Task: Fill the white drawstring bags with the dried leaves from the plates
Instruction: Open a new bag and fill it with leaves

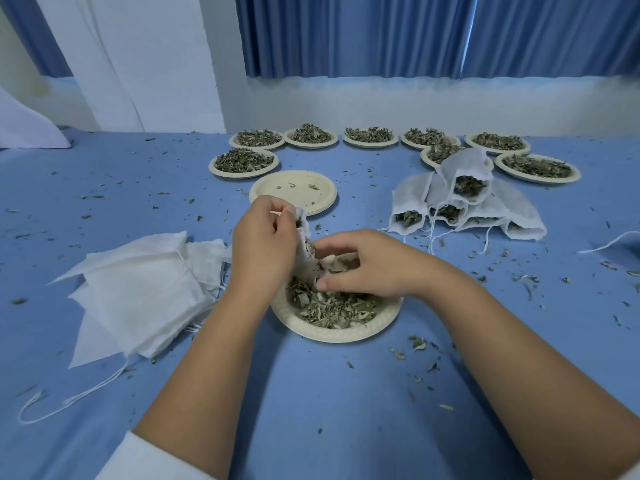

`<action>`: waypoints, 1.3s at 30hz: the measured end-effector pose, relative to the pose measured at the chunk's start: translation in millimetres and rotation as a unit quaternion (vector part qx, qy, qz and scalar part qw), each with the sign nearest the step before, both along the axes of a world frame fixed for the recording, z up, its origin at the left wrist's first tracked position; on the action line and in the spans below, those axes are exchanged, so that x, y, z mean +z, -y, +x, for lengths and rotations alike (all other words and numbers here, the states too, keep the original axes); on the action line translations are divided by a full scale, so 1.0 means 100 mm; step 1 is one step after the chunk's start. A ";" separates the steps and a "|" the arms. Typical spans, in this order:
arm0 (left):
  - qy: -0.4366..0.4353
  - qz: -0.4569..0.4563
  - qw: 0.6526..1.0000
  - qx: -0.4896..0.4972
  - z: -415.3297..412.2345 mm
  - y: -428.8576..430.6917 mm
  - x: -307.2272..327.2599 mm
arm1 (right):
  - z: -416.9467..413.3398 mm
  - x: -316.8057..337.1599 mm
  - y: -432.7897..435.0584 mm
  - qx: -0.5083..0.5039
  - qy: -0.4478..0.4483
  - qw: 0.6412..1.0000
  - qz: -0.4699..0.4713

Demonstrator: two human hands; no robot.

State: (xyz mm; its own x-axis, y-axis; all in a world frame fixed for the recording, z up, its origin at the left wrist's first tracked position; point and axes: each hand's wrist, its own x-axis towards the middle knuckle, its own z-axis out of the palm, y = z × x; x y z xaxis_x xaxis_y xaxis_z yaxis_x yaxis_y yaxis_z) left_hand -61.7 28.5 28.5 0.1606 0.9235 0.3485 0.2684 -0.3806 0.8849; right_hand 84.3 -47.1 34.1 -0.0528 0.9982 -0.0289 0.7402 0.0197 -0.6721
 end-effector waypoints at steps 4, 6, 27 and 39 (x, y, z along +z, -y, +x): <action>0.001 0.002 1.000 0.002 -0.01 0.01 -0.01 | -0.08 -0.04 0.00 0.015 0.107 0.994 0.004; 0.003 -0.004 1.000 -0.003 0.00 0.01 -0.01 | -0.16 -0.09 -0.01 0.034 0.108 0.993 0.030; 0.012 0.018 1.000 -0.001 -0.01 0.00 -0.01 | -0.15 -0.08 0.02 0.074 0.142 0.986 0.052; 0.015 -0.005 1.000 0.008 -0.07 -0.05 0.02 | -0.05 0.07 0.07 0.026 -0.003 0.994 0.104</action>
